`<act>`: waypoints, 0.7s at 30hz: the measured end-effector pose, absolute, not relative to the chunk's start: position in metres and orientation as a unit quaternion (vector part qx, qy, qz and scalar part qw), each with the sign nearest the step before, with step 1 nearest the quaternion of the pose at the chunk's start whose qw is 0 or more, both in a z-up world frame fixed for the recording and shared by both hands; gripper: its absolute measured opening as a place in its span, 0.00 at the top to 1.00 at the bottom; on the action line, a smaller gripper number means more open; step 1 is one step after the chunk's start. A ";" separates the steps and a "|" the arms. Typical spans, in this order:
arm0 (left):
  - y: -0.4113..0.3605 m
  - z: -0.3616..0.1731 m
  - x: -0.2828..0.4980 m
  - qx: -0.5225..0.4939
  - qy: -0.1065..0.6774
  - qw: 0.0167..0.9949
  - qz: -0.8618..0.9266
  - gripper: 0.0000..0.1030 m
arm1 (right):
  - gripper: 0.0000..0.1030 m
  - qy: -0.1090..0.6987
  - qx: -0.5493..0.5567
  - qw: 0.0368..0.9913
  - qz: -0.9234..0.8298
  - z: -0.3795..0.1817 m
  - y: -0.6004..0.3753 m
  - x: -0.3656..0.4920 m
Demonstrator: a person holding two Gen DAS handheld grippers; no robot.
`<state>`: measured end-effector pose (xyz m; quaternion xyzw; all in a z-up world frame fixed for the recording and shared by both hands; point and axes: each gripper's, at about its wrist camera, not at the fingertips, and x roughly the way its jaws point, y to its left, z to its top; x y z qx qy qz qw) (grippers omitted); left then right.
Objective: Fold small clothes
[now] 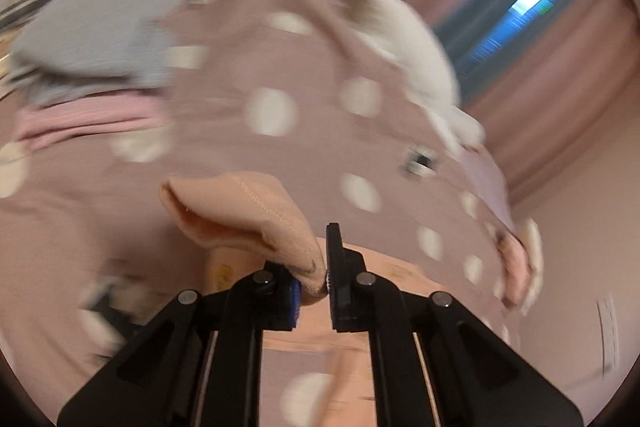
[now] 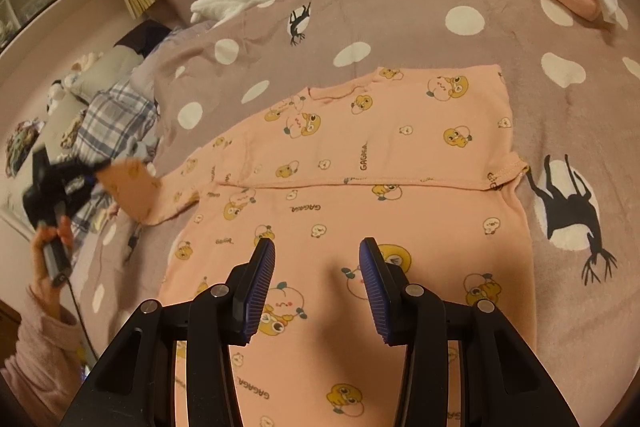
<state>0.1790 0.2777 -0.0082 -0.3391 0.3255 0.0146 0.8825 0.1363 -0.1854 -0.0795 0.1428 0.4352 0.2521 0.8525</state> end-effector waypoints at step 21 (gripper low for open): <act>-0.012 -0.090 0.254 -0.154 0.513 0.826 -0.177 0.38 | 0.50 0.431 0.252 0.842 0.202 -0.099 -0.267 0.137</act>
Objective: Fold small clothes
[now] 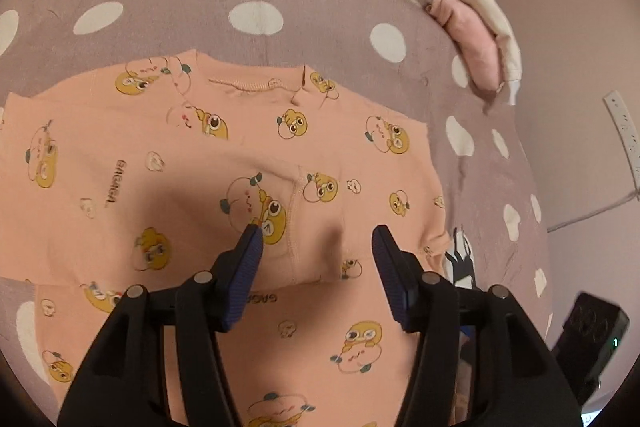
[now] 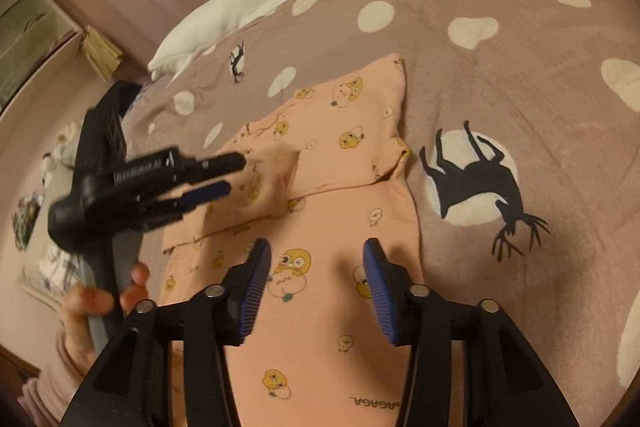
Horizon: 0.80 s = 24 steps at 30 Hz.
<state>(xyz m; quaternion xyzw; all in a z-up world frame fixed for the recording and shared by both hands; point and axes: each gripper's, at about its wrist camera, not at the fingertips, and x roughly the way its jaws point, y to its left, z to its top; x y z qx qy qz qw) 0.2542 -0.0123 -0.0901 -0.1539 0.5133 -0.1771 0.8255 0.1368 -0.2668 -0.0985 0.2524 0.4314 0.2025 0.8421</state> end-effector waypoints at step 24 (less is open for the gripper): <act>0.183 -0.096 0.137 -0.221 0.454 0.863 -0.025 0.22 | 0.92 0.478 0.153 0.838 0.214 -0.118 -0.149 0.241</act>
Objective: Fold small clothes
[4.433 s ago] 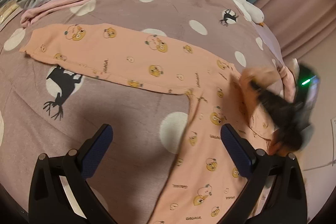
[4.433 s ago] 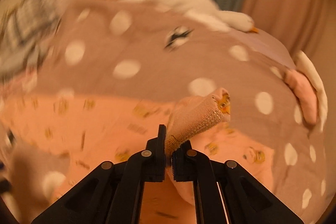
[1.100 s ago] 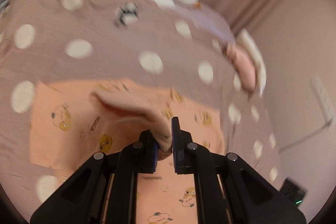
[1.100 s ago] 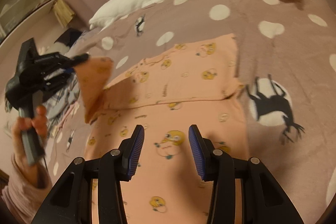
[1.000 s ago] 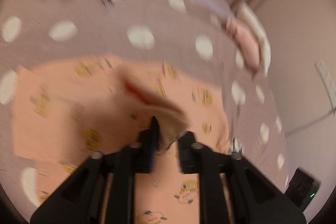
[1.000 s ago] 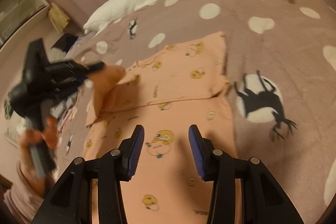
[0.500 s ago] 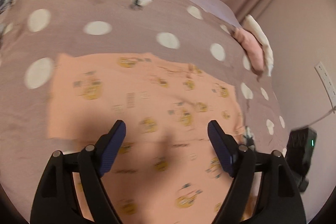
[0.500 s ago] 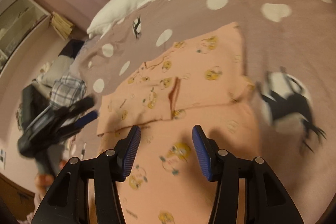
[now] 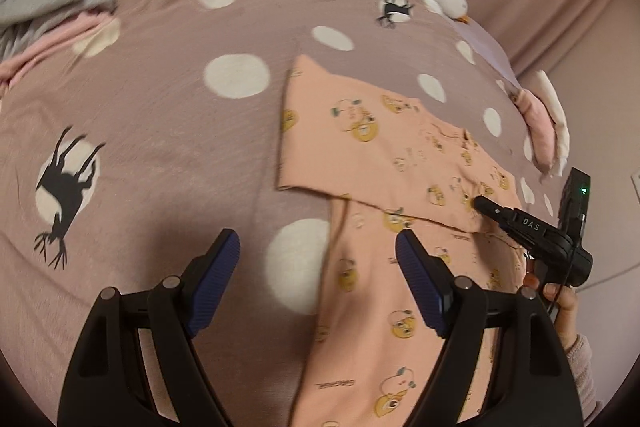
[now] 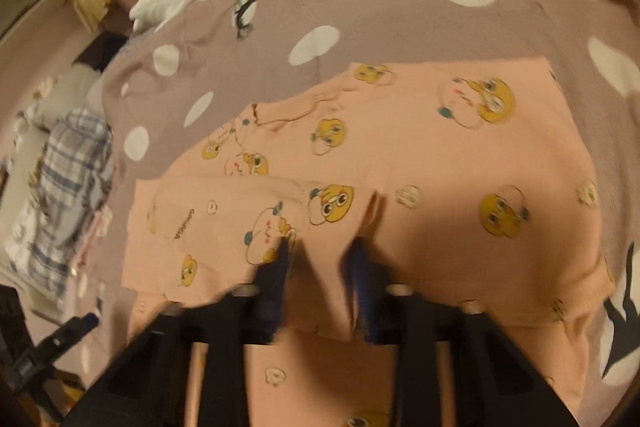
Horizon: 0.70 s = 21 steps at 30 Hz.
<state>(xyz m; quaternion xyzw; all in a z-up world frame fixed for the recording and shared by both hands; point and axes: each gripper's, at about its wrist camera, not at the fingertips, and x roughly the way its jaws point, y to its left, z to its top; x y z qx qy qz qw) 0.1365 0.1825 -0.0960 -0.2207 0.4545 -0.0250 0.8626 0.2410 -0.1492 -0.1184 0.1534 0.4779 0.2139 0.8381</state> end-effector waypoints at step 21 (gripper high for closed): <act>0.132 -0.083 0.188 -0.177 0.453 0.871 -0.074 0.22 | 0.89 0.468 0.197 0.850 0.142 -0.096 -0.255 0.232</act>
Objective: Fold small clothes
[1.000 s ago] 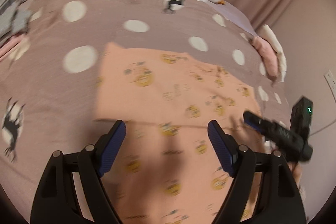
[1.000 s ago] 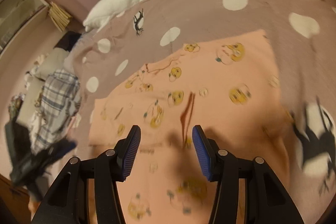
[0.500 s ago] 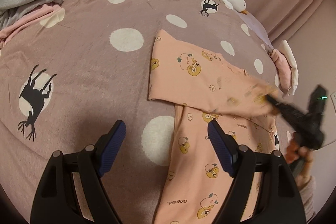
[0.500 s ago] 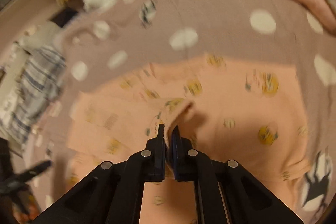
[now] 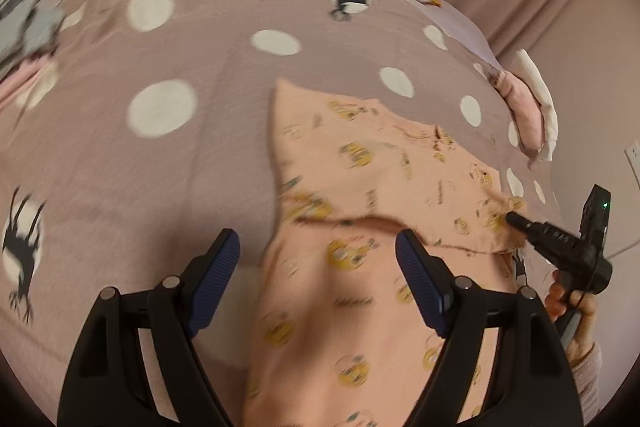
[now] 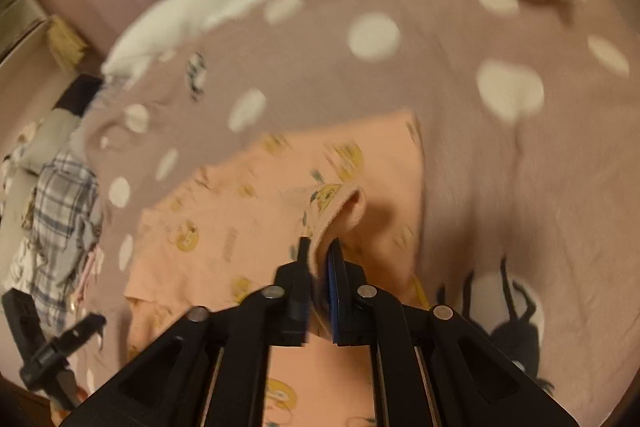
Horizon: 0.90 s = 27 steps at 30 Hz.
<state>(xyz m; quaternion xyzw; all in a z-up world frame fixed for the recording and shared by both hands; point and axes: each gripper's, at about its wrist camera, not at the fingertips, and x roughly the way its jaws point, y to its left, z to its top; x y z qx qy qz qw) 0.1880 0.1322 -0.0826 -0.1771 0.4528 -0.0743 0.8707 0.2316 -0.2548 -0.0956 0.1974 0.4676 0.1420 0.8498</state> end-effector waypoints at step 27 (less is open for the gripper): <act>0.054 -0.121 0.256 -0.326 0.419 0.832 -0.159 0.14 | 0.71 0.419 0.239 0.853 0.201 -0.100 -0.229 0.226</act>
